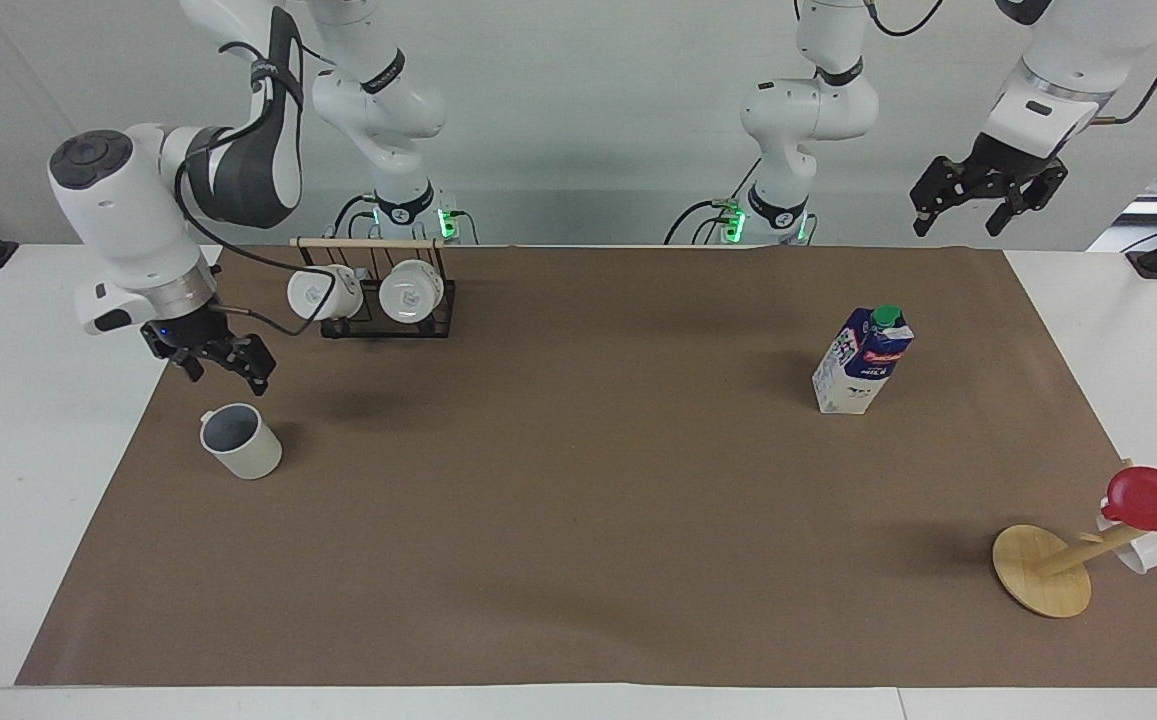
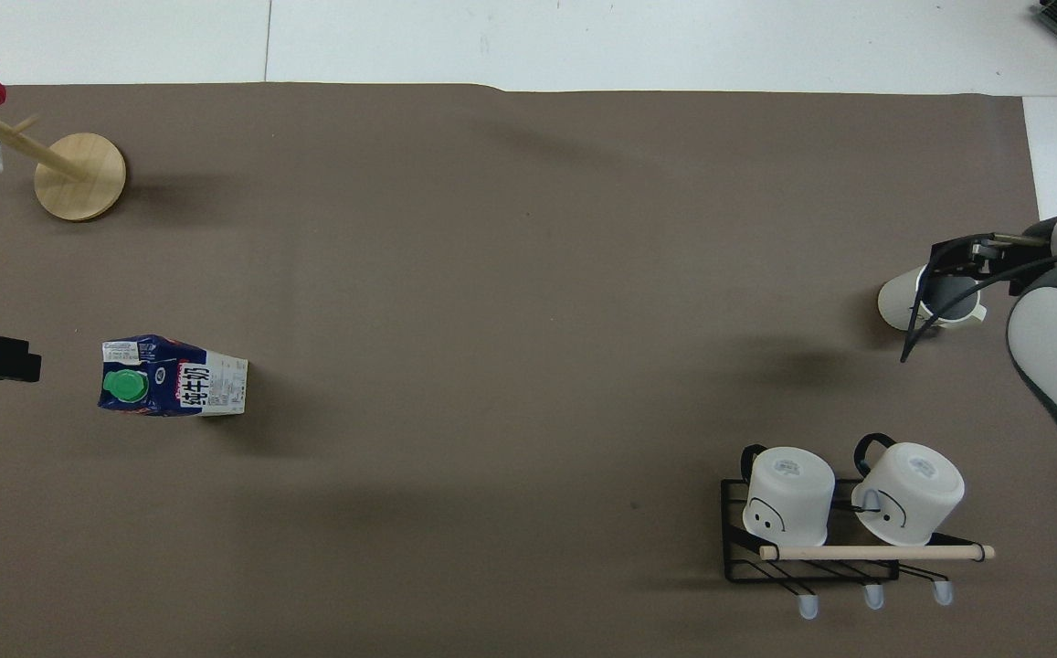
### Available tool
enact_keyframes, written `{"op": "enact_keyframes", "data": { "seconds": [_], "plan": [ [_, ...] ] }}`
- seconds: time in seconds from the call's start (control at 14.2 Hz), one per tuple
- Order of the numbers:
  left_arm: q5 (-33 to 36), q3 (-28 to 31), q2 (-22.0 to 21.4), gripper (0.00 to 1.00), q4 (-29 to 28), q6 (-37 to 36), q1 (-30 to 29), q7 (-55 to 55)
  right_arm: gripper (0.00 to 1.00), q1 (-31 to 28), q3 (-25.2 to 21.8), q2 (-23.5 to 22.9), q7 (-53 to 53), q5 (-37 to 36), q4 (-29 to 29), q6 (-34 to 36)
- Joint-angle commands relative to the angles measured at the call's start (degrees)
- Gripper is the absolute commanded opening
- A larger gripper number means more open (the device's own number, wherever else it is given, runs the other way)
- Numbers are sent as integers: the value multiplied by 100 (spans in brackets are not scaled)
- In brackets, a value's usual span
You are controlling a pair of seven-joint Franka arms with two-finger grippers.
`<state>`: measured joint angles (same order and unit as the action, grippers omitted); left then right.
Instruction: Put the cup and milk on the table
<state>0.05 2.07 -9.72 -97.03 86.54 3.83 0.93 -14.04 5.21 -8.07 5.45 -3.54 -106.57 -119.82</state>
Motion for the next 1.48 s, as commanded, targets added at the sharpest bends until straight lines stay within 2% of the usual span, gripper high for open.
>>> {"op": "enact_keyframes", "data": {
  "seconds": [0.0, 0.28, 0.49, 0.56, 0.7, 0.85, 1.13, 1.41],
  "plan": [
    [109, 57, -91, 100, -166, -6, 144, 21, 100, -89, 33, -176, -167, 55, -363, -584],
    [109, 31, -249, 100, -841, 643, 162, 21, 100, -107, 33, -589, -123, 11, -399, -1069],
    [109, 22, -408, 100, -1466, 1302, 162, 38, 100, -81, 42, -731, -106, 3, -399, -1280],
    [109, 22, -399, 100, -1607, 1487, 162, 38, 90, -90, 42, -783, -175, 3, -399, -1281],
    [118, -4, -373, 100, -1879, 1856, 171, 47, 41, -64, 42, -845, -246, 3, -399, -1272],
    [127, -5, -355, 100, -2029, 2033, 328, 143, 3, -72, 42, -845, -264, 3, -391, -1255],
    [153, -5, -338, 100, -2223, 2278, 338, 407, 0, 51, 68, -767, -62, 29, -250, -1149],
    [188, 13, -224, 100, -2759, 3034, 259, 557, 0, 129, 226, -503, -26, 29, -241, -1088]
  ]
}}
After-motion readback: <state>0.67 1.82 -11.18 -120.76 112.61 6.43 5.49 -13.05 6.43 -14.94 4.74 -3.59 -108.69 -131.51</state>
